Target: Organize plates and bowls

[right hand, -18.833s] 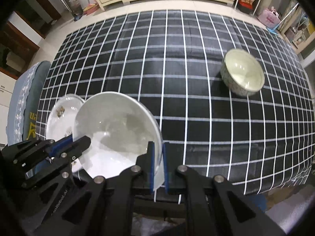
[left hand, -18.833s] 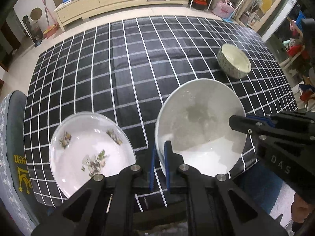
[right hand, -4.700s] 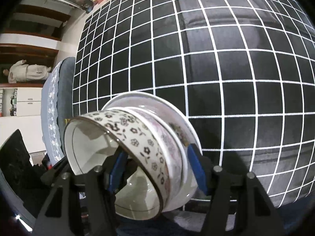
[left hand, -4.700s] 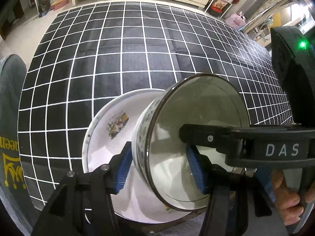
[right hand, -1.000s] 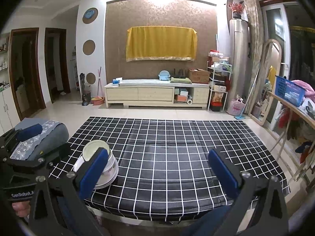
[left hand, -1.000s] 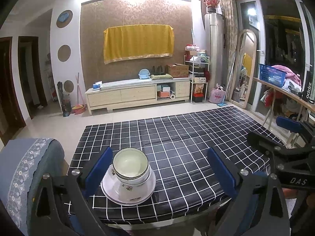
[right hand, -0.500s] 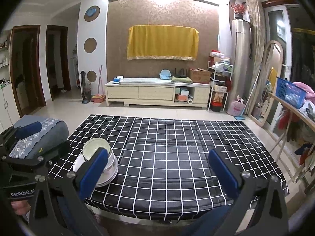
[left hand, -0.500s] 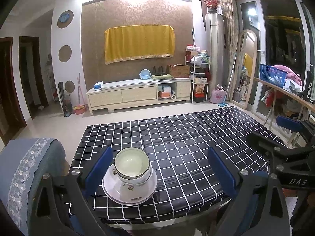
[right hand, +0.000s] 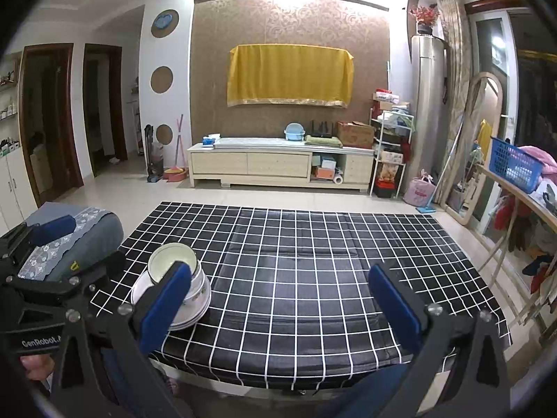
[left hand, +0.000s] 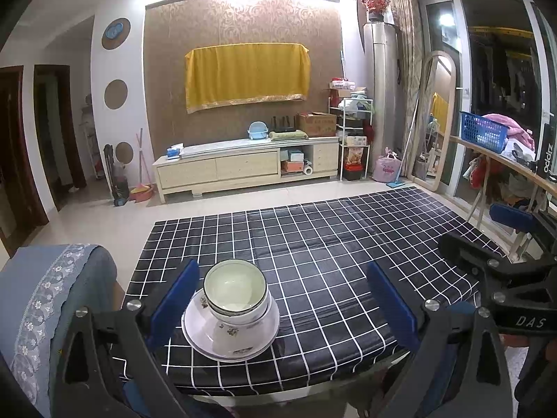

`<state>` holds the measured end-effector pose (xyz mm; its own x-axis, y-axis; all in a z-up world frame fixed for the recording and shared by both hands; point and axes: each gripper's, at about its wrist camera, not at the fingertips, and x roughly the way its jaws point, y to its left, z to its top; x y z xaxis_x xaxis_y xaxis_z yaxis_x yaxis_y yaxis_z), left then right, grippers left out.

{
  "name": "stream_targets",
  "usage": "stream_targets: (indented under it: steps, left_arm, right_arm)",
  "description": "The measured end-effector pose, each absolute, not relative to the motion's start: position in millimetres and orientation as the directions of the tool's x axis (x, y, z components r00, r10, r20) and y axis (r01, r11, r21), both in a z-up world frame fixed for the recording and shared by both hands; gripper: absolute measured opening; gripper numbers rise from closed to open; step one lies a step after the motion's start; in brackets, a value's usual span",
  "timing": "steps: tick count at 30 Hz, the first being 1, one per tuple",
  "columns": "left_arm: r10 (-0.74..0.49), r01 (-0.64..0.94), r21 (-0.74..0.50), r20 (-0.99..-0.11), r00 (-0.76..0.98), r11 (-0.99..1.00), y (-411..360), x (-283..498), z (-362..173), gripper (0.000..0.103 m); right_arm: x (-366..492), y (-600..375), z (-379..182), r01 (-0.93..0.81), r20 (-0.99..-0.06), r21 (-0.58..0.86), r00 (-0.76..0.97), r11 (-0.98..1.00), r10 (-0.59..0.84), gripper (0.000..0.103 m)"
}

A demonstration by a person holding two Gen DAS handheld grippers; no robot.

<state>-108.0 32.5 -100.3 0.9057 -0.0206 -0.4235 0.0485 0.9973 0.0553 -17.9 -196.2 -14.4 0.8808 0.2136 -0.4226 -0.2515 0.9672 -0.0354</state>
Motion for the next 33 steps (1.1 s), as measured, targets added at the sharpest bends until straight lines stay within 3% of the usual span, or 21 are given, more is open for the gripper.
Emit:
stream_targets:
  steps: [33]
  left_arm:
    - [-0.065,0.087,0.033,-0.431,0.9,0.996,32.0,-110.7,-102.7,0.096]
  right_arm:
    - [-15.6,-194.8,-14.6,-0.238,-0.436,-0.046,0.879,0.97,0.195,0.103]
